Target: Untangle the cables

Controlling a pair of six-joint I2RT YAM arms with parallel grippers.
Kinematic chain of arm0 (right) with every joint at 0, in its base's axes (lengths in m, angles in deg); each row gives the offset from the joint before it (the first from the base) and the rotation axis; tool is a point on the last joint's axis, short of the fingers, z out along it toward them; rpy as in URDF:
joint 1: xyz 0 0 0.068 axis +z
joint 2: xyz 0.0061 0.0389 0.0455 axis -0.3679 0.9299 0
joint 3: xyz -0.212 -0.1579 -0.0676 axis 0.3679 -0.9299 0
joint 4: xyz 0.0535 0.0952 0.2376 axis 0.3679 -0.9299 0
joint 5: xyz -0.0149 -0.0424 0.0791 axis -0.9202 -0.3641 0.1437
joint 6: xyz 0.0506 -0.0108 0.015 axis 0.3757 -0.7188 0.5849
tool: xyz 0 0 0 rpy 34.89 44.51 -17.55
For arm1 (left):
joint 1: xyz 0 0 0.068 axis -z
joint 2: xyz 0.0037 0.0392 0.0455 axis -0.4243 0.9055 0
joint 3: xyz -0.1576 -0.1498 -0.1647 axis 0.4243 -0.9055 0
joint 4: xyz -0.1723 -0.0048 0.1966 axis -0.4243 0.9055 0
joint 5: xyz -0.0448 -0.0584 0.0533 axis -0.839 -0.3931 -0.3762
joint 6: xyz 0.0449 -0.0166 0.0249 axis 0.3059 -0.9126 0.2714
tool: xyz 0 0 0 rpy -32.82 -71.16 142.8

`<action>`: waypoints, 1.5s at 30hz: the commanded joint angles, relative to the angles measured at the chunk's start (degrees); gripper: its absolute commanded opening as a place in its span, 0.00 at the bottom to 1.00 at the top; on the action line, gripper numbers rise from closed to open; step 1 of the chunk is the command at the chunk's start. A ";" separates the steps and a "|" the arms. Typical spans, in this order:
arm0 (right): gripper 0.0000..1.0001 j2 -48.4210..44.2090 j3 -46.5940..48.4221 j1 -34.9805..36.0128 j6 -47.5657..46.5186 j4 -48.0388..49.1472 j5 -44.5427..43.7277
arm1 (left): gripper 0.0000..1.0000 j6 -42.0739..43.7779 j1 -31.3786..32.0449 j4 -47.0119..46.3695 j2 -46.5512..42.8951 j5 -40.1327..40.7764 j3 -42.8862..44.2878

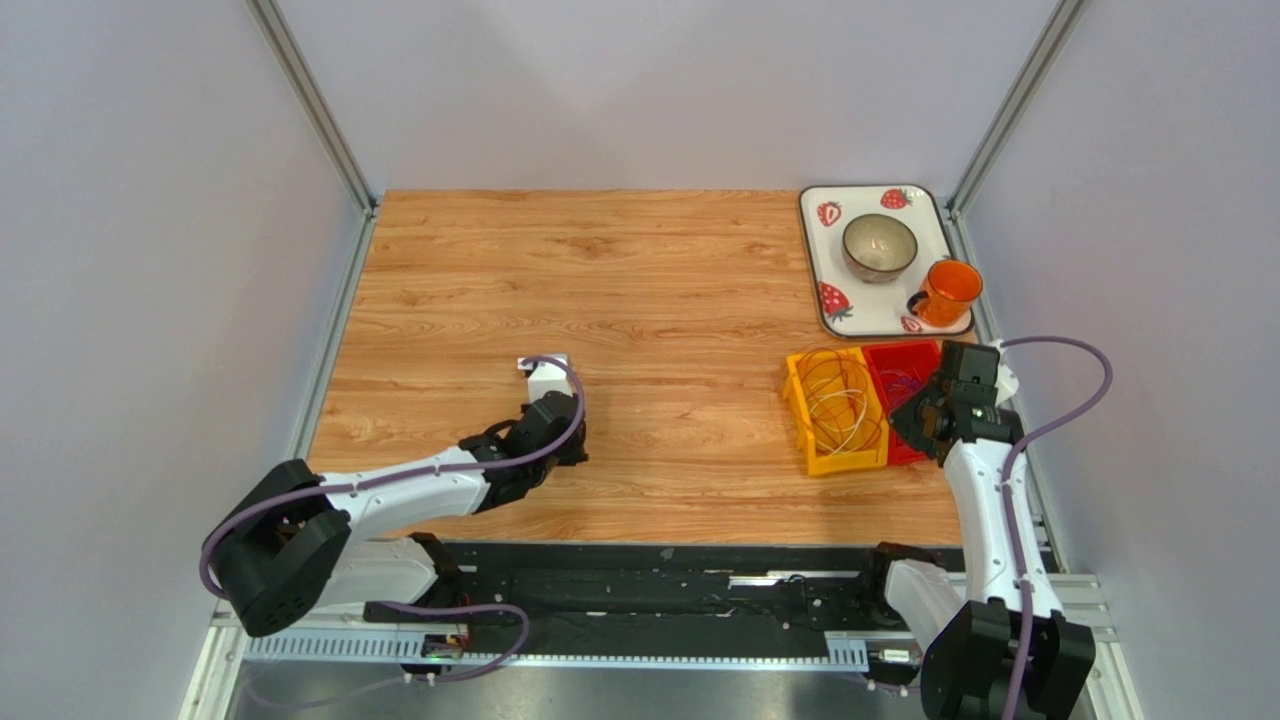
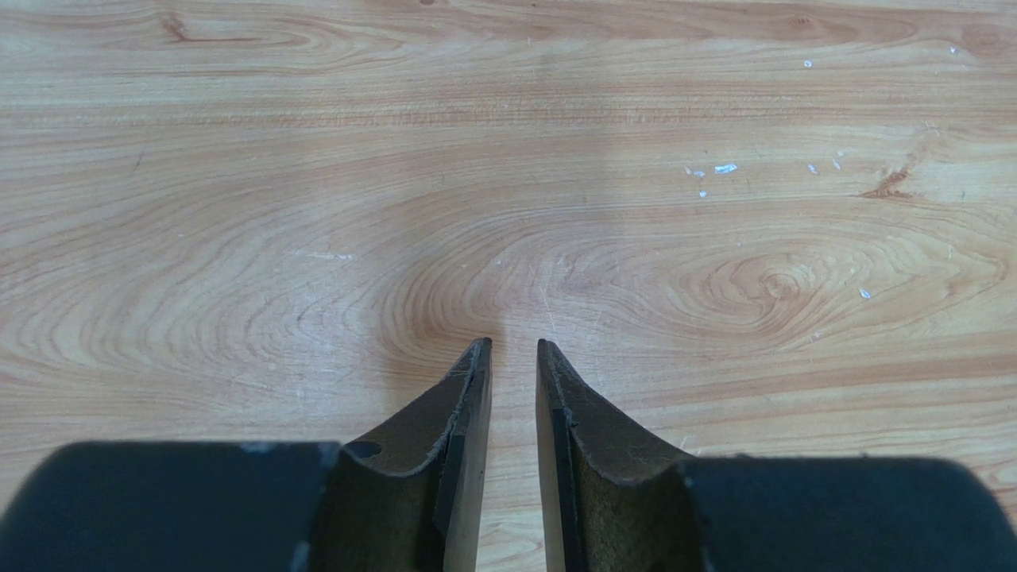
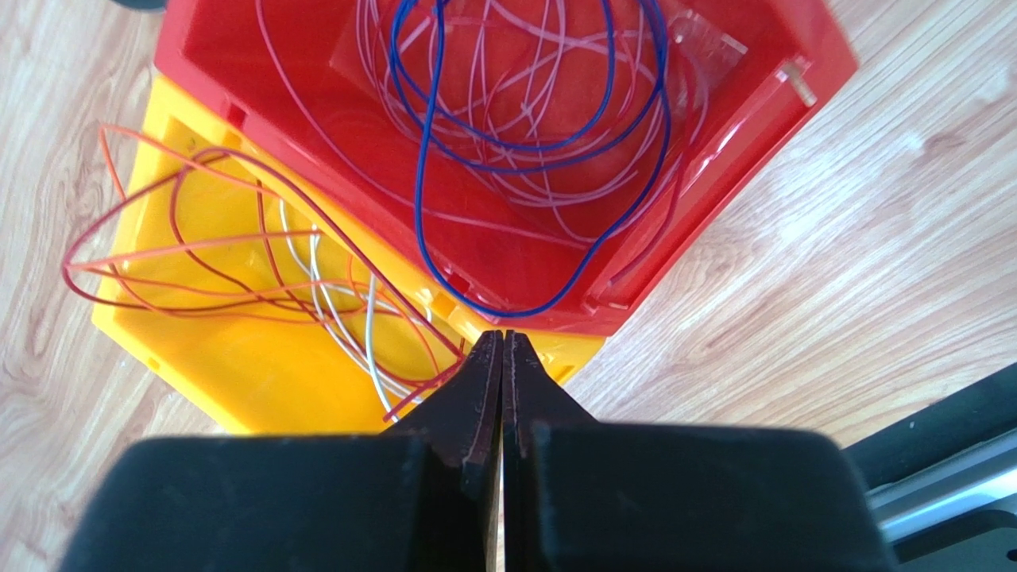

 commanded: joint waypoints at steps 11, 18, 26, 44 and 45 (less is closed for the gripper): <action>0.00 4.97 1.58 -0.27 -1.46 3.78 -0.41 | 0.29 -0.34 0.00 -0.87 -0.04 0.45 2.13; 0.00 5.07 2.55 -0.71 -1.81 3.86 -1.11 | 0.29 -0.34 0.00 -0.87 -0.04 0.45 2.13; 0.00 6.38 3.08 -1.59 -2.61 5.00 -1.47 | 0.28 -0.43 0.00 -0.87 -0.04 0.45 2.13; 0.00 10.95 2.73 -3.17 -2.70 10.10 -1.56 | 0.28 -0.43 0.00 -0.78 -0.04 0.53 2.13; 0.00 11.56 2.56 -3.17 -2.61 10.54 -1.29 | 0.28 -0.43 0.00 -0.69 -0.04 0.53 2.21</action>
